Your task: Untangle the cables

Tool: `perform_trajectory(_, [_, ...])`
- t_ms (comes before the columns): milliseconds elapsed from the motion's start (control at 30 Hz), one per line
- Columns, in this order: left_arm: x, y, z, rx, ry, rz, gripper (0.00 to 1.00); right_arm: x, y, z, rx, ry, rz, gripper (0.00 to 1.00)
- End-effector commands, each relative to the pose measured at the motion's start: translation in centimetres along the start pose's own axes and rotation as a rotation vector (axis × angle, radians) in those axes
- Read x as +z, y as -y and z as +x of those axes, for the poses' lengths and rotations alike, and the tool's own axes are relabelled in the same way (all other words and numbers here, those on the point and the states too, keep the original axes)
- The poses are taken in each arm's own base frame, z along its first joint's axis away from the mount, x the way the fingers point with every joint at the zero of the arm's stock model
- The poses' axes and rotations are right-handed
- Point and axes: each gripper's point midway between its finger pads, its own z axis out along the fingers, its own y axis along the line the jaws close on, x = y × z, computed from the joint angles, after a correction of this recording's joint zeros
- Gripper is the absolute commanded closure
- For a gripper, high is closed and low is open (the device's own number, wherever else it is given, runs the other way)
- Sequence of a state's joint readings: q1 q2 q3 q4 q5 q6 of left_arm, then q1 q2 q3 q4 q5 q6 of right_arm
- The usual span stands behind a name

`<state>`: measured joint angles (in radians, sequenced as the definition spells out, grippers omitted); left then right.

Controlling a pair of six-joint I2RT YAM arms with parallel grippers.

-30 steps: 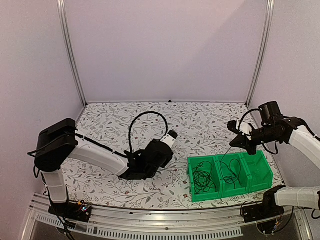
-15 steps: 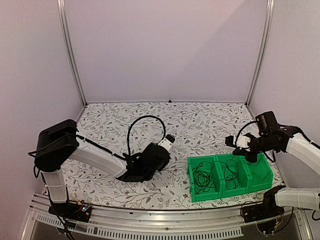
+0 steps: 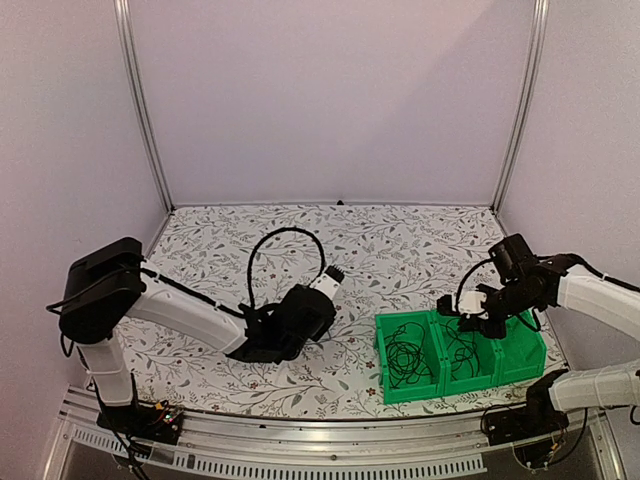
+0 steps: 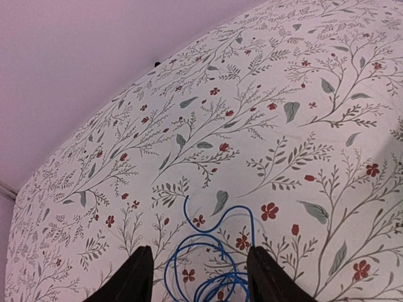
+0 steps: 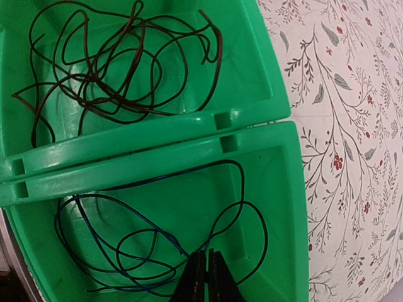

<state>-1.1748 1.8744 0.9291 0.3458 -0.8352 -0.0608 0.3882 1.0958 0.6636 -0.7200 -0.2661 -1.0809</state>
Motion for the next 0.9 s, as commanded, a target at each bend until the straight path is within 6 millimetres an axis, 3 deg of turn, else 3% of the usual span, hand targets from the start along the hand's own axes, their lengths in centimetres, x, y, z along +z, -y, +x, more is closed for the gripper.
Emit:
perform_trajectory(0, [-0.3, -1.4, 0.3, -0.028, -0.027, -0.009, 0.51, -3.2, 2.6, -3.1, 0.022, 0.060, 0.051, 0.75])
perform_trajectory(67, [-1.1, -1.3, -0.4, -0.064, -0.013, 0.049, 0.51, -5.1, 3.0, -4.4, 0.026, 0.087, 0.047, 0.53])
perform_trajectory(200, [-2.5, -2.1, -1.4, -0.164, 0.000, 0.140, 0.45, -8.1, 4.1, -6.1, 0.020, 0.112, 0.081, 0.38])
perform_trajectory(333, [-2.0, -2.5, 0.1, -0.285, -0.101, 0.243, 0.45, -9.8, 6.1, -8.3, 0.003, 0.180, 0.136, 0.34])
perform_trajectory(467, [-0.9, -2.7, 2.0, -0.404, -0.220, 0.352, 0.48, -10.1, 8.8, -11.7, 0.055, 0.298, 0.132, 0.34])
perform_trajectory(567, [-0.2, -2.8, 3.0, -0.469, -0.292, 0.385, 0.49, -8.8, 10.4, -14.5, 0.119, 0.377, 0.072, 0.37])
perform_trajectory(733, [1.3, -3.9, 2.9, -0.562, -0.300, 0.395, 0.50, -2.9, 11.2, -18.6, 0.212, 0.367, -0.062, 0.46])
perform_trajectory(867, [3.5, -4.3, 2.7, -0.595, -0.282, 0.449, 0.53, 1.3, 11.0, -20.8, 0.278, 0.368, -0.177, 0.46])
